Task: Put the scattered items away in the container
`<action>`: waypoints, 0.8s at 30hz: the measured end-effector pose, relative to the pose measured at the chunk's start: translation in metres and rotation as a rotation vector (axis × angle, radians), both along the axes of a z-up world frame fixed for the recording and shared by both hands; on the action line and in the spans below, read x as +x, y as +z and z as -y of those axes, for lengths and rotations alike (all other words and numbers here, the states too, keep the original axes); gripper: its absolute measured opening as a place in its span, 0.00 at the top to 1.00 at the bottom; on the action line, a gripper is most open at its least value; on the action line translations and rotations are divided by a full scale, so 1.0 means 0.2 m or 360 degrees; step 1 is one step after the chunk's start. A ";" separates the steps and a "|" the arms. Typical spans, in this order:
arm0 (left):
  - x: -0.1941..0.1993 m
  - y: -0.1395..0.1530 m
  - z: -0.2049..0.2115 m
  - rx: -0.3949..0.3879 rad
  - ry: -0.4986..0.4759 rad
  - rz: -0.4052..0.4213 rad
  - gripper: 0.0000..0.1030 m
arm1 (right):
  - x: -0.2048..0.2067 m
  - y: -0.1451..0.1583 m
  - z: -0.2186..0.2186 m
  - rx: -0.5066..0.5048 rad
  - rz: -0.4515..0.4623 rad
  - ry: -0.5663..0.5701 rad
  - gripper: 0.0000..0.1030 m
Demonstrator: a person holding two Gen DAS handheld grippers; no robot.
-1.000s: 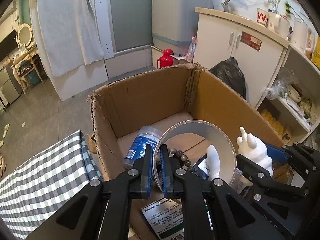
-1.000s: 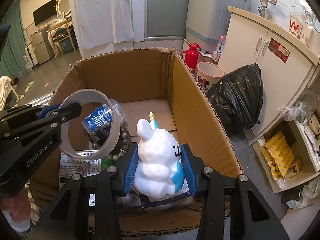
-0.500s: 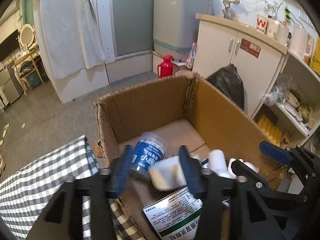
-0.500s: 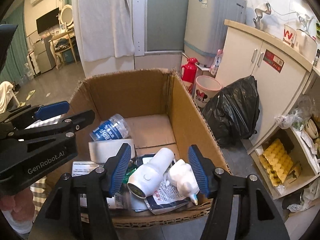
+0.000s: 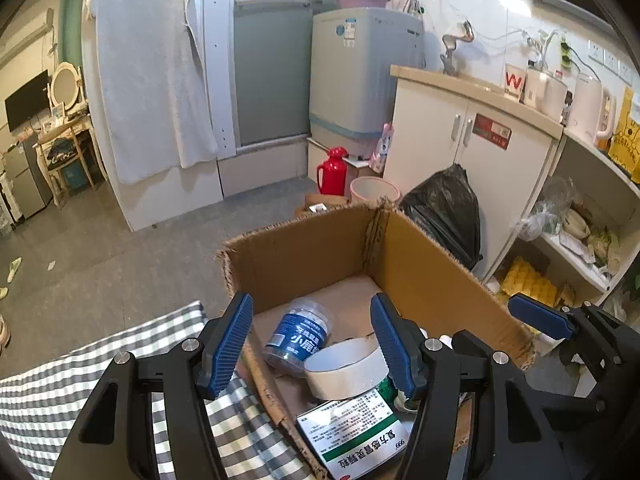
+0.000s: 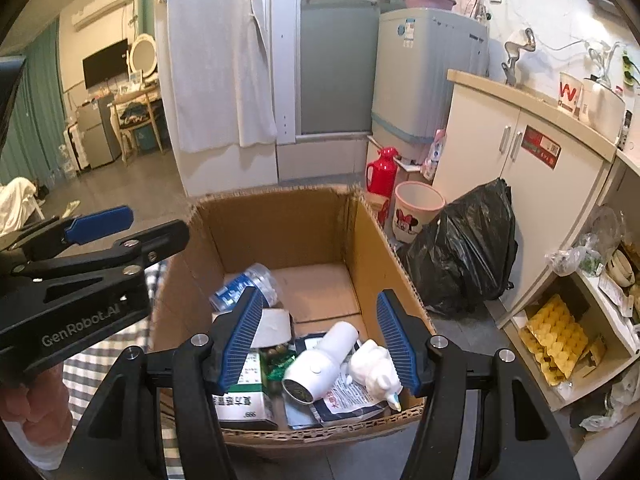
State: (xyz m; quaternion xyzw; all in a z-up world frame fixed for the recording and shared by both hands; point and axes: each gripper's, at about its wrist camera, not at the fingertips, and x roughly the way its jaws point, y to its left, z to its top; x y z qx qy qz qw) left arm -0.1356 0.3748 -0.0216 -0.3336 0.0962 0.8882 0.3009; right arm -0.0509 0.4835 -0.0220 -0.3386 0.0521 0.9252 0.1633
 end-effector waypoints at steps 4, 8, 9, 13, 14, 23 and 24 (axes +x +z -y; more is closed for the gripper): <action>0.03 0.06 0.08 0.0042 0.0032 -0.0026 0.33 | 0.03 0.06 0.04 0.0008 -0.0062 -0.0007 0.38; 0.06 0.13 0.18 0.0079 0.0090 -0.0080 0.29 | 0.05 0.11 0.08 -0.0009 -0.0119 0.0004 0.30; 0.07 0.15 0.21 0.0077 0.0112 -0.0103 0.27 | 0.05 0.12 0.10 -0.0010 -0.0130 0.0006 0.28; 0.09 0.21 0.30 0.0091 0.0163 -0.0159 0.16 | 0.06 0.17 0.16 -0.0003 -0.0175 0.0020 0.15; 0.10 0.23 0.34 0.0103 0.0179 -0.0171 0.14 | 0.06 0.18 0.18 0.0002 -0.0180 0.0024 0.14; 0.17 0.31 0.62 0.0212 0.0274 -0.0191 0.00 | 0.09 0.26 0.33 0.0041 -0.0247 0.0097 0.00; 0.18 0.31 0.64 0.0216 0.0282 -0.0192 0.00 | 0.09 0.26 0.34 0.0045 -0.0247 0.0105 0.00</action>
